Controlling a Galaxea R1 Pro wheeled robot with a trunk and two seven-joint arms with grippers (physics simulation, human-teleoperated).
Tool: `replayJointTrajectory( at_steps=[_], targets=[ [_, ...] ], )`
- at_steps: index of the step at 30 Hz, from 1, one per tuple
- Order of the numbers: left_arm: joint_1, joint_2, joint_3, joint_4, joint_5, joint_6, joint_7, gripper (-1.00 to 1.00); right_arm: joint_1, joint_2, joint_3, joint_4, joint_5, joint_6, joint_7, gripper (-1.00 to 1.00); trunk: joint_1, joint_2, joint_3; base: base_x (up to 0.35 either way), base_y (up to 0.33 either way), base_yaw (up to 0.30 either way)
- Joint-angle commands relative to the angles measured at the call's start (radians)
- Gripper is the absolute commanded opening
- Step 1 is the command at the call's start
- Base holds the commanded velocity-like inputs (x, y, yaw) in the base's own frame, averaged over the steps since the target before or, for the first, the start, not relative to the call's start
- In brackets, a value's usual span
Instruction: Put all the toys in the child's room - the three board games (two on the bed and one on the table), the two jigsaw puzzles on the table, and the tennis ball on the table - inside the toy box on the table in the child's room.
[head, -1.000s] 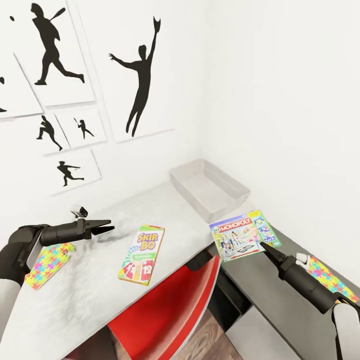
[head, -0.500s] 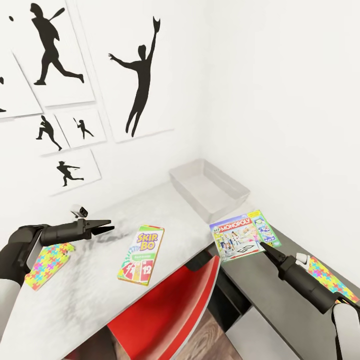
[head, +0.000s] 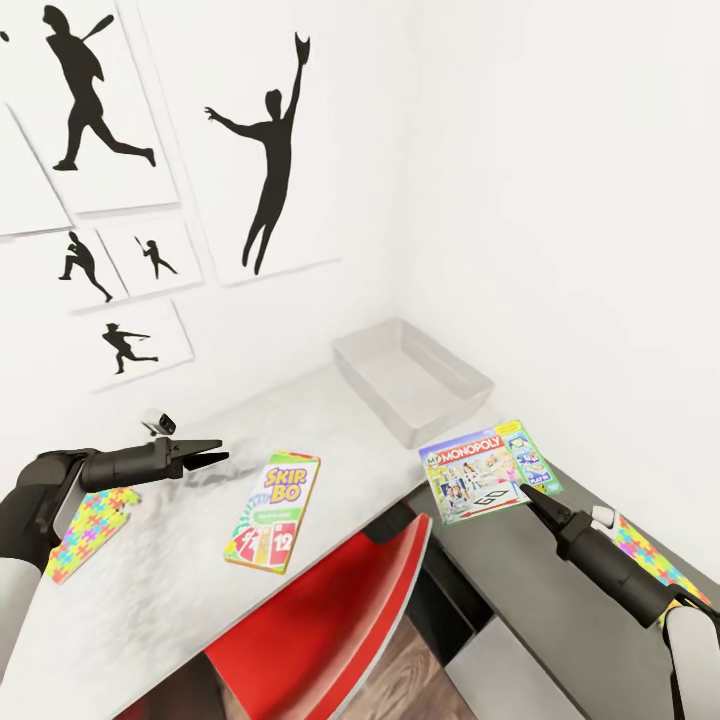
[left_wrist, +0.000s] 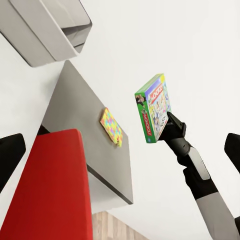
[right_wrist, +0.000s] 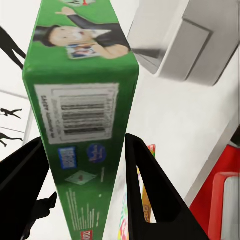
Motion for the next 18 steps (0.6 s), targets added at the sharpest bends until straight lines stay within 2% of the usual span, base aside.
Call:
replayJointTrajectory(
  at_steps=[1, 7, 14, 18],
  targets=[
    [-0.001, 0.000, 0.000, 0.000, 0.000, 0.011, -0.004, 1.00, -0.001, 0.000, -0.001, 0.000, 0.003, 0.004, 0.005, -1.00, 0.001, -0.002, -0.002, 0.007, -0.026, 0.000],
    [-0.001, -0.001, -0.001, 0.000, 0.000, 0.011, -0.004, 1.00, -0.001, 0.000, 0.000, 0.000, 0.003, 0.003, 0.005, -1.00, 0.001, -0.002, -0.002, 0.067, 0.102, 0.000],
    [-0.001, -0.001, -0.002, 0.000, 0.000, 0.011, -0.004, 1.00, -0.001, 0.000, 0.000, 0.000, 0.003, 0.002, 0.005, -1.00, 0.001, -0.002, -0.002, 0.025, 0.025, 0.003],
    [-0.001, -0.001, -0.002, 0.000, 0.000, 0.011, -0.004, 1.00, -0.001, 0.000, 0.000, 0.000, 0.003, 0.002, 0.004, -1.00, 0.001, -0.002, -0.002, 0.068, -0.019, 0.181]
  ],
)
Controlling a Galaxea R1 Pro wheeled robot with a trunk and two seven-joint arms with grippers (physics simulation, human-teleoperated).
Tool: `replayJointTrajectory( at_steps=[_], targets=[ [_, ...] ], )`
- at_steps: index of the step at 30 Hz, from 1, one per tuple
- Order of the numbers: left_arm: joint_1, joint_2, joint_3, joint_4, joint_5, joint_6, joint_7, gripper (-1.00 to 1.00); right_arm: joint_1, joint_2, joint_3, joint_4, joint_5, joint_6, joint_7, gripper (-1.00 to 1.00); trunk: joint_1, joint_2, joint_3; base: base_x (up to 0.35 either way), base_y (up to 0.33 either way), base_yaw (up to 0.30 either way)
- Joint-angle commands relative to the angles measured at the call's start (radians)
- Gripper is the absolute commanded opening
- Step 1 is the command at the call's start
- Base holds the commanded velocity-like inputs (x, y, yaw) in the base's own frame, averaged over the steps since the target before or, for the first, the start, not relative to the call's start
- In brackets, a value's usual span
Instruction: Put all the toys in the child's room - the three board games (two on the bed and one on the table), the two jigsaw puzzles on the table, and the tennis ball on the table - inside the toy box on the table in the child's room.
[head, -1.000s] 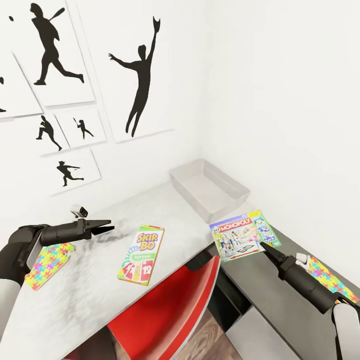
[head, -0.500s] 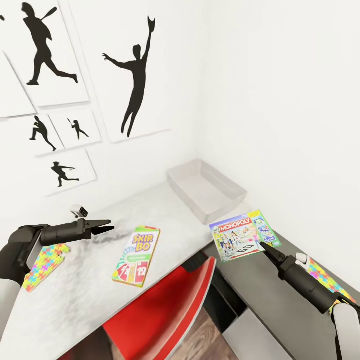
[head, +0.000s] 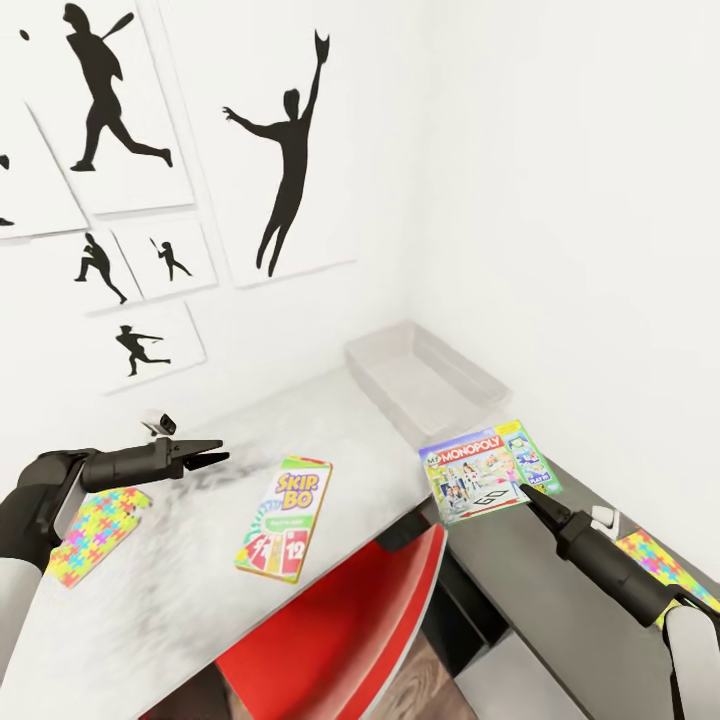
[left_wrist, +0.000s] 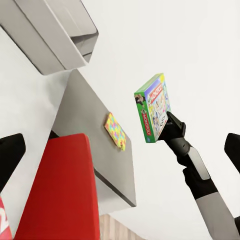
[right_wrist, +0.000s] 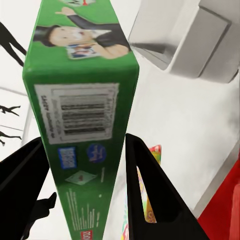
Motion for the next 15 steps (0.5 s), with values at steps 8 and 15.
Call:
replayJointTrajectory(
  at_steps=[8, 15],
  targets=[
    [-0.001, 0.000, 0.000, 0.000, 0.000, 0.010, -0.004, 1.00, -0.001, 0.000, -0.002, 0.000, 0.002, 0.005, 0.006, -1.00, 0.001, -0.002, -0.002, 0.081, -0.063, 0.270],
    [-0.001, 0.000, 0.000, 0.000, 0.000, 0.010, -0.004, 1.00, -0.001, 0.000, -0.002, 0.000, 0.002, 0.005, 0.006, -1.00, 0.001, -0.002, -0.002, 0.005, -0.004, 0.279]
  ],
)
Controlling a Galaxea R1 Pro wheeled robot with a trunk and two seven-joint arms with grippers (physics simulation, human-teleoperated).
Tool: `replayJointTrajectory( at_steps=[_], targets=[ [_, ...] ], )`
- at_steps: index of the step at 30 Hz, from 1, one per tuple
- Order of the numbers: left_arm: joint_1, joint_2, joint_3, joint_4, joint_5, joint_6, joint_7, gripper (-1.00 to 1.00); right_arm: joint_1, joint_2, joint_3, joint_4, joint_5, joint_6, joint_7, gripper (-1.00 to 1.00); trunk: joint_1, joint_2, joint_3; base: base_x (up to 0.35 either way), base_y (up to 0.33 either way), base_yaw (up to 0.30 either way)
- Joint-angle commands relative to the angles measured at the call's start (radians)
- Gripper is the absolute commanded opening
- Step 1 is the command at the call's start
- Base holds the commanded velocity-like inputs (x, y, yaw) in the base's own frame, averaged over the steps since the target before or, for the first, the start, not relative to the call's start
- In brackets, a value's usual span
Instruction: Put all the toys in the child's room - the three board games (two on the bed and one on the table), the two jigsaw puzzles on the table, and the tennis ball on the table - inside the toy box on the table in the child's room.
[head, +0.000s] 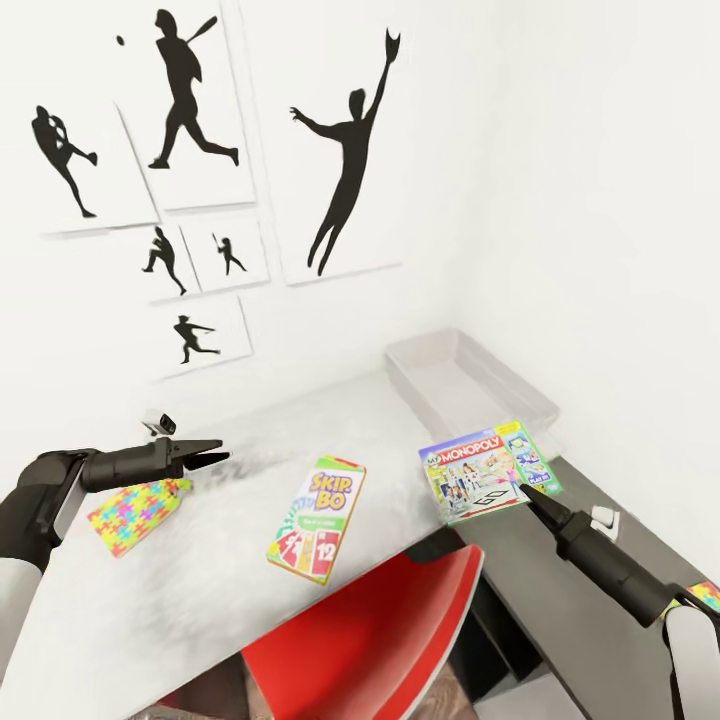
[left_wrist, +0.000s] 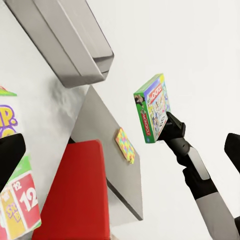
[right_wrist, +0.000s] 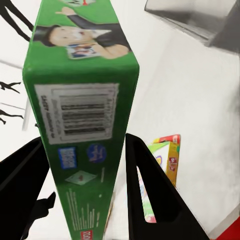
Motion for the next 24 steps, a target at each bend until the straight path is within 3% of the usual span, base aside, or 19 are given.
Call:
replayJointTrajectory(
  at_steps=[1, 9, 24],
  targets=[
    [-0.001, 0.000, -0.001, 0.000, 0.000, 0.011, -0.004, 1.00, -0.001, 0.000, -0.002, 0.000, -0.002, 0.006, 0.005, -1.00, 0.001, -0.002, -0.002, 0.001, -0.001, 0.280],
    [-0.001, 0.000, -0.001, 0.000, 0.000, 0.011, -0.004, 1.00, -0.001, 0.000, -0.002, 0.000, -0.002, 0.006, 0.008, -1.00, 0.001, -0.002, -0.002, 0.081, -0.089, 0.245],
    [-0.001, -0.001, -0.001, 0.000, 0.000, 0.010, -0.004, 1.00, -0.001, 0.000, -0.002, 0.000, -0.002, 0.005, 0.009, -1.00, 0.001, -0.002, -0.002, 0.087, -0.010, 0.023]
  ],
)
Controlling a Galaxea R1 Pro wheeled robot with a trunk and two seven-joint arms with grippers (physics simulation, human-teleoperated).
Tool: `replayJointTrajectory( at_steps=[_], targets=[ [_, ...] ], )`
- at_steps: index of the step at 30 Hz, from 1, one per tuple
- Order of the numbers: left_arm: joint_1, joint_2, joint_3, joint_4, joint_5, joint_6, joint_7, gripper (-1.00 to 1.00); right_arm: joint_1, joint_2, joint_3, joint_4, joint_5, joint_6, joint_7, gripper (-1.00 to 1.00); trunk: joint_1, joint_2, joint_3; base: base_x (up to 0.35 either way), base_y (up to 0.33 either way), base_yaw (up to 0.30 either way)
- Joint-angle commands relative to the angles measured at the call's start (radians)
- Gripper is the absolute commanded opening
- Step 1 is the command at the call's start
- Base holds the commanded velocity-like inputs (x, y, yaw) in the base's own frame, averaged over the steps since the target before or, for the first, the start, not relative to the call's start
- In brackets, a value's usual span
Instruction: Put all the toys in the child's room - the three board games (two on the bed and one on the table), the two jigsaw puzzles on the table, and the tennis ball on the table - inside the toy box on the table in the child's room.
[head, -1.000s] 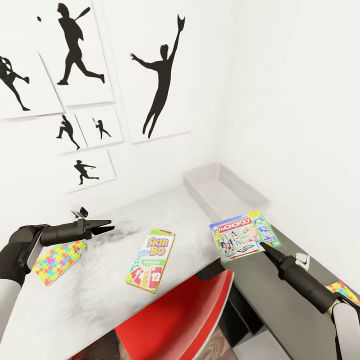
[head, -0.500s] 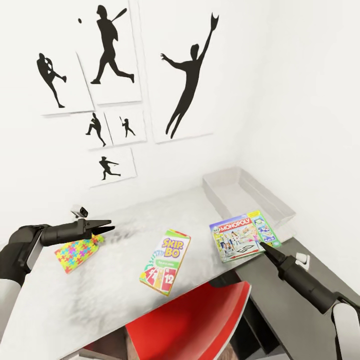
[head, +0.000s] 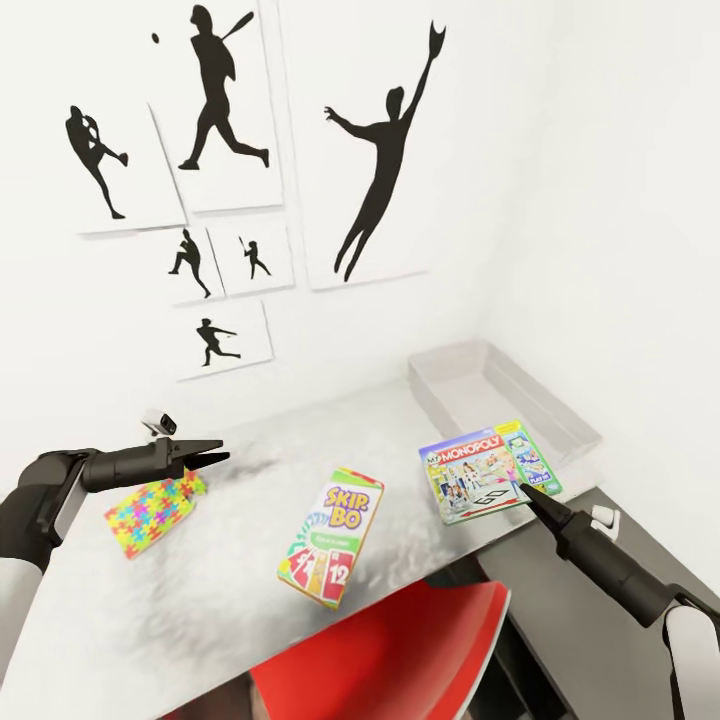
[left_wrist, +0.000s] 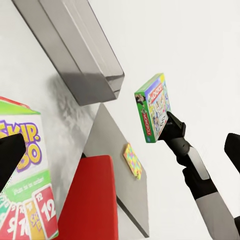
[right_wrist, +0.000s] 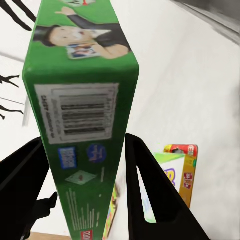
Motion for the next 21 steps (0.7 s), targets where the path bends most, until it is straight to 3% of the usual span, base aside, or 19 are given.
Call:
replayJointTrajectory(
  at_steps=[1, 16, 21],
  targets=[
    [-0.001, 0.000, -0.001, 0.000, 0.000, 0.010, -0.004, 1.00, -0.001, 0.000, -0.002, 0.000, 0.002, 0.005, 0.005, -1.00, 0.001, -0.002, -0.002, 0.054, 0.000, 0.114],
    [-0.001, -0.001, -0.001, 0.000, 0.000, 0.010, -0.004, 1.00, -0.001, 0.001, -0.002, 0.001, 0.002, 0.003, 0.006, -1.00, 0.001, -0.002, -0.002, 0.046, -0.002, 0.037],
    [-0.001, 0.000, 0.000, 0.000, -0.001, 0.010, -0.004, 1.00, -0.001, 0.002, -0.002, 0.001, 0.002, 0.003, 0.006, -1.00, 0.001, -0.002, -0.002, 0.039, -0.140, 0.003]
  ],
)
